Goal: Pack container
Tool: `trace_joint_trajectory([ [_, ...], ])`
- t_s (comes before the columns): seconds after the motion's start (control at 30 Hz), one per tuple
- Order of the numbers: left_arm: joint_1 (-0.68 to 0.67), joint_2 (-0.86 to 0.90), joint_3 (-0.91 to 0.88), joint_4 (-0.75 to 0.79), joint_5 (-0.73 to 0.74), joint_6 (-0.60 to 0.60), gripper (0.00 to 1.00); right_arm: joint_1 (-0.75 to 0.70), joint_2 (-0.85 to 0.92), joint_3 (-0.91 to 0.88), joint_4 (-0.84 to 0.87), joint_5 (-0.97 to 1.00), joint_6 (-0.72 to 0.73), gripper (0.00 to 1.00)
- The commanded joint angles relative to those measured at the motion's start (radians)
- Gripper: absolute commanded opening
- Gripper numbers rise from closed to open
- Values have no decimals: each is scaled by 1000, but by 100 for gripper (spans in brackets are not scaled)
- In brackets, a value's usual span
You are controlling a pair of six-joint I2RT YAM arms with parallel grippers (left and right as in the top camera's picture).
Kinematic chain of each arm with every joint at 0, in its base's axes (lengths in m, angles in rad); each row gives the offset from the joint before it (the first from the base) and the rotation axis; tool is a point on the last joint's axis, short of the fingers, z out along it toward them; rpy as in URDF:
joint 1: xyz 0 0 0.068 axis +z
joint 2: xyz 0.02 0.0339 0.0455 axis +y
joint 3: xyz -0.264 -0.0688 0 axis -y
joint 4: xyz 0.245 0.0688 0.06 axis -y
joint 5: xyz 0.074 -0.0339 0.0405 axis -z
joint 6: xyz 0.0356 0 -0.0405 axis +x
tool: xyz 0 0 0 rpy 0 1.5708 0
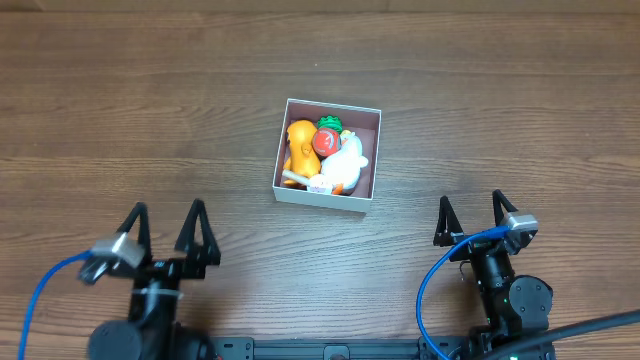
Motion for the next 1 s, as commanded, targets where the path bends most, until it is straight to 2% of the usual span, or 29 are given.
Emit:
trace_joint_trajectory([
  [0.0,6,-22,-90,49,-104,5,100,-8,-11,-10,6,-1,4,100],
  [0.17,29,-25,-154,52,-151,10,100,-8,-11,-10,6,-1,4,100],
  [0.47,79,-24,-245,64,-130,20,100,-8,-11,-10,5,-1,4,100],
  [0.8,111,-24,-400,240,-56,24,100,-8,-11,-10,6,-1,4,100],
  [0.97,111,-25,-411,269,-56,106,100,-8,-11,-10,5,-1,4,100],
])
